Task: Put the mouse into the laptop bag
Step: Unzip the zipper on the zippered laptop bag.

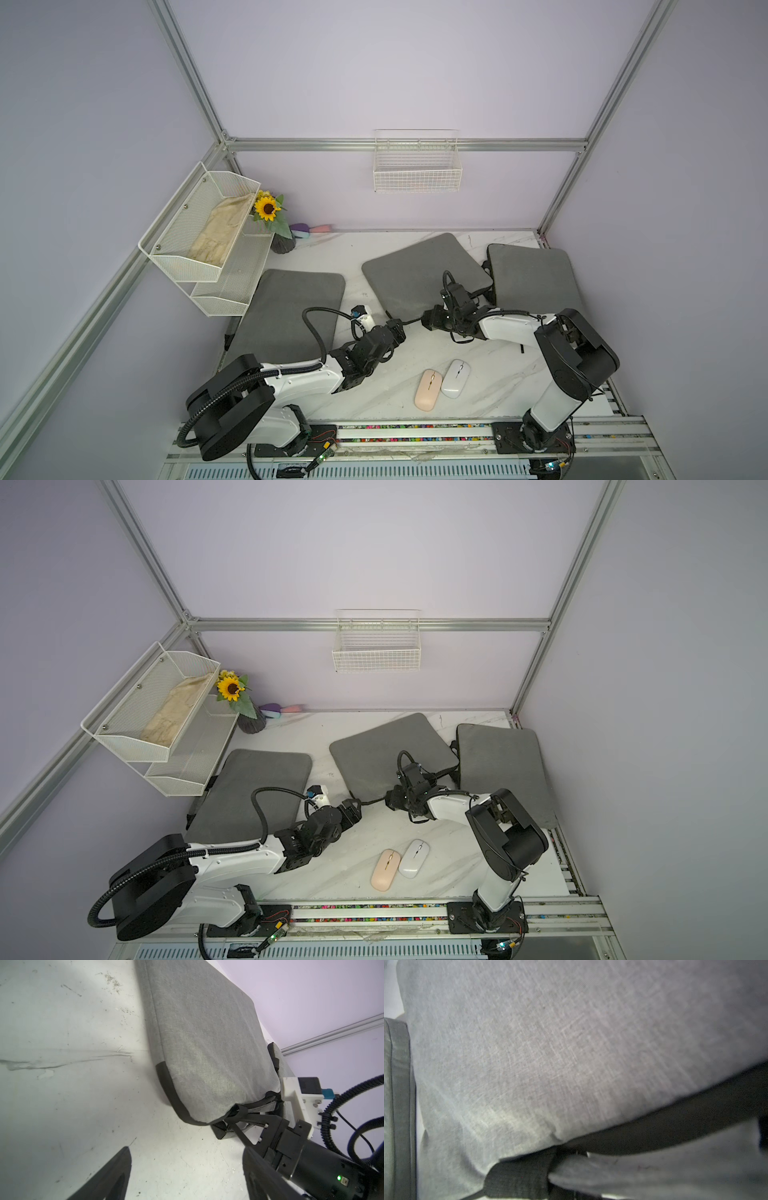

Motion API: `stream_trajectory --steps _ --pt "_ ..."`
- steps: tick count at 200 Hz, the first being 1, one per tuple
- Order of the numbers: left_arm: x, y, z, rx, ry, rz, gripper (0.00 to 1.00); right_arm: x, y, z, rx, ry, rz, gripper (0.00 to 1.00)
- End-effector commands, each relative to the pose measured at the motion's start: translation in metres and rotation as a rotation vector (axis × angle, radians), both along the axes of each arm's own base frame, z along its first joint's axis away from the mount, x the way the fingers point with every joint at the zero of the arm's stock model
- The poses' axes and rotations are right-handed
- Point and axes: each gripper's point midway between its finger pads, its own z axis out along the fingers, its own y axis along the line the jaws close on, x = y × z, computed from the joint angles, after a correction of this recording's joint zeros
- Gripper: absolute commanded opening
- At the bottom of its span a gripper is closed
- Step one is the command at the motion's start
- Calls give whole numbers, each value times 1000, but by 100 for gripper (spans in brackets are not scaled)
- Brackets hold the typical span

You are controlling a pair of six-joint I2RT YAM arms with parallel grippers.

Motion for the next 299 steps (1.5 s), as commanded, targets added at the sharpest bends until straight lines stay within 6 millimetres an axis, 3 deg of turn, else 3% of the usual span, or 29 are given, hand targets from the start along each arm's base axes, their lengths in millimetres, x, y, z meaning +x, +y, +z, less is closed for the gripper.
stream_trajectory --steps 1,27,30,50,70,87,105,131,156,185,201,234,272,299 --pt "14 11 7 28 -59 98 89 5 11 19 26 -58 53 0" --pt "31 25 15 79 -102 132 95 -2 16 17 47 -45 89 0" --pt "34 28 4 109 -84 134 96 -3 16 16 49 -44 93 0" --pt "56 37 -10 114 -56 149 97 -7 20 17 69 -45 120 0" --pt "77 36 -23 80 -43 134 97 -9 25 20 77 -51 140 0" --pt "93 25 -24 87 -46 107 92 -10 28 19 80 -51 152 0" --pt "106 4 -18 85 -49 49 77 -11 38 21 89 -57 188 0" --pt "115 -15 -19 55 -38 6 34 -20 69 23 90 -68 272 0" --pt "111 -23 -22 39 -31 -11 15 -30 103 22 99 -69 340 0" --pt "104 -24 -21 44 -35 -1 10 -53 154 15 124 -52 439 0" --pt "100 -23 -25 46 -26 9 6 -58 168 13 132 -51 450 0" --pt "80 -2 -33 46 -5 89 3 -52 155 1 90 -28 368 0" --pt "47 17 -28 47 -16 169 3 -38 132 -4 82 -17 301 0" --pt "16 30 -18 69 -53 259 11 -32 114 1 81 -28 263 0"
